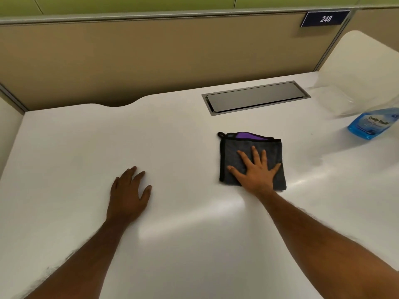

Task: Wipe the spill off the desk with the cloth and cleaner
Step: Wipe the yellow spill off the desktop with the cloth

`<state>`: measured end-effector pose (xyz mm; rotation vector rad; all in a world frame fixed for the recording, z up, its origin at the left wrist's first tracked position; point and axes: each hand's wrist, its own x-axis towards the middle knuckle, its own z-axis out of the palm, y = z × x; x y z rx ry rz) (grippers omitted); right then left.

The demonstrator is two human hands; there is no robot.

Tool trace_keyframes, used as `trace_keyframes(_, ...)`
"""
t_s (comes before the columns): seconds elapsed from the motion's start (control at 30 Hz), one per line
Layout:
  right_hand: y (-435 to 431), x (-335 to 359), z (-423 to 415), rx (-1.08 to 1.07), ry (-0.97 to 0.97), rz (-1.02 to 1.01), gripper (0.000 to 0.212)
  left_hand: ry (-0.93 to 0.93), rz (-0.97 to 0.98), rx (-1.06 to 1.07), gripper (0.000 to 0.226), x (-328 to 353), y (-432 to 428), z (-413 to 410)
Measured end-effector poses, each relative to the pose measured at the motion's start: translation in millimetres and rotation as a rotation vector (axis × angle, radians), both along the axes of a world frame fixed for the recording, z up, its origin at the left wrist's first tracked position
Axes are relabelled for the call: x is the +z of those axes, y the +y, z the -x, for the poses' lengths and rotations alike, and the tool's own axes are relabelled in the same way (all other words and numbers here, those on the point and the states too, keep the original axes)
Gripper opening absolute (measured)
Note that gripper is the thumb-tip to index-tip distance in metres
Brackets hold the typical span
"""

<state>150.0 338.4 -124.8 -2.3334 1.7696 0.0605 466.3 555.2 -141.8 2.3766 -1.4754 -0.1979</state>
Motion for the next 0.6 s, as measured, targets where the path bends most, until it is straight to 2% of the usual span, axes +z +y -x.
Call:
trace_keyframes(0.23,42.7,-1.2,-26.8,-0.073,-0.024,-0.005,0.082,-0.019,-0.050,-0.007,0.070,8.6,55.9,-7.0)
trace_keyframes(0.6,135.6,-0.8,-126.9,0.173,-0.028,-0.031,0.086,-0.045,-0.064,0.042,0.069,8.5,132.9,-15.9)
